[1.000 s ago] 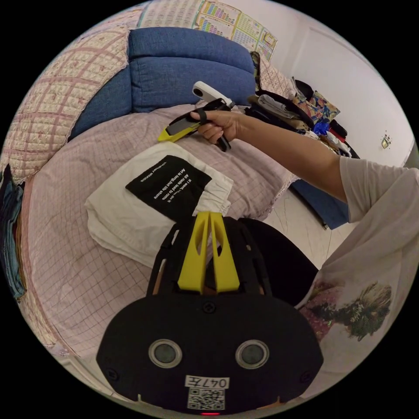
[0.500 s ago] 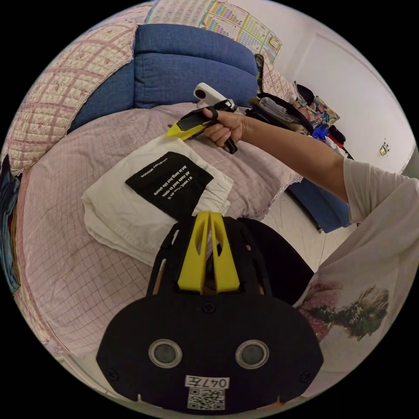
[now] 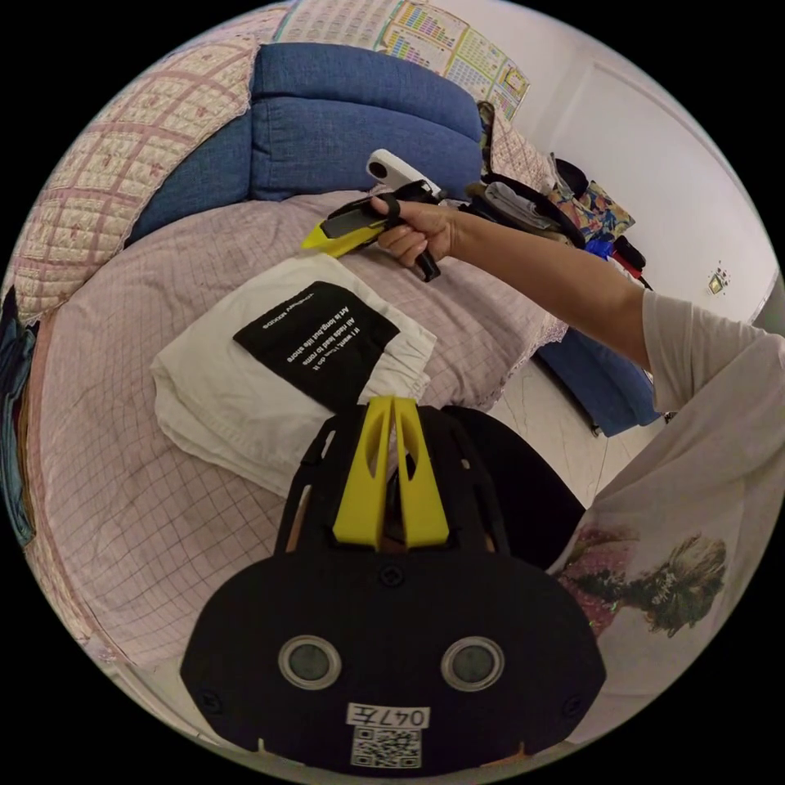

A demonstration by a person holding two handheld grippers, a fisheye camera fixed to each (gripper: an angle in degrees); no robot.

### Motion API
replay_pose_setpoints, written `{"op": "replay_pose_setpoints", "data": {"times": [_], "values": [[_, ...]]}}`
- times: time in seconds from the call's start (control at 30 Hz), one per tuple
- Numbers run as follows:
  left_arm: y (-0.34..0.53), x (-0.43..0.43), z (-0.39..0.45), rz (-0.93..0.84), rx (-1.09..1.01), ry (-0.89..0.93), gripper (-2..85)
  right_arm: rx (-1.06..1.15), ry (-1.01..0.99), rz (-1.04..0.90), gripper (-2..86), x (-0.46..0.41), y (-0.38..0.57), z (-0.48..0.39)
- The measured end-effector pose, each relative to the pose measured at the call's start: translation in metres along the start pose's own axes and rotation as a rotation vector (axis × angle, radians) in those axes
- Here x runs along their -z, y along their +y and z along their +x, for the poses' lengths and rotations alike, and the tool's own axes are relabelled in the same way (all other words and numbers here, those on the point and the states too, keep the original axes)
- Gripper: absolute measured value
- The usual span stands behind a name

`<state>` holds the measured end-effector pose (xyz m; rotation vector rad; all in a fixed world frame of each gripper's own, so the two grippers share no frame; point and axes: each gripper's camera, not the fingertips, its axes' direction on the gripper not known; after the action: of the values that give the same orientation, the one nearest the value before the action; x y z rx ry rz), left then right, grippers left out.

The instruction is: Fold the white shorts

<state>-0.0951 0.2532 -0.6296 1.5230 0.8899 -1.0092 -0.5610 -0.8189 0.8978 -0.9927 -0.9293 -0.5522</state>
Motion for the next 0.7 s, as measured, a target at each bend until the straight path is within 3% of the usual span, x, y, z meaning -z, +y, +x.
{"op": "replay_pose_setpoints", "data": {"times": [0.2, 0.37, 0.47, 0.7], "values": [[0.004, 0.009, -0.004, 0.001, -0.037, 0.029, -0.9, 0.017, -0.012, 0.013, 9.0, 0.002, 0.048, -0.006], [-0.024, 0.077, -0.033, 0.192, -0.078, -0.054, 0.2, 0.080, 0.140, 0.134, 1.4, 0.013, 0.087, -0.033], [-0.066, 0.081, -0.068, 0.248, -0.131, -0.127, 5.1, 0.182, 0.262, 0.127, -0.3, 0.010, 0.109, -0.060], [-0.156, 0.016, -0.145, 0.105, -0.270, 0.205, 12.3, 0.381, 0.398, 0.135, -0.7, 0.006, 0.175, -0.107]]}}
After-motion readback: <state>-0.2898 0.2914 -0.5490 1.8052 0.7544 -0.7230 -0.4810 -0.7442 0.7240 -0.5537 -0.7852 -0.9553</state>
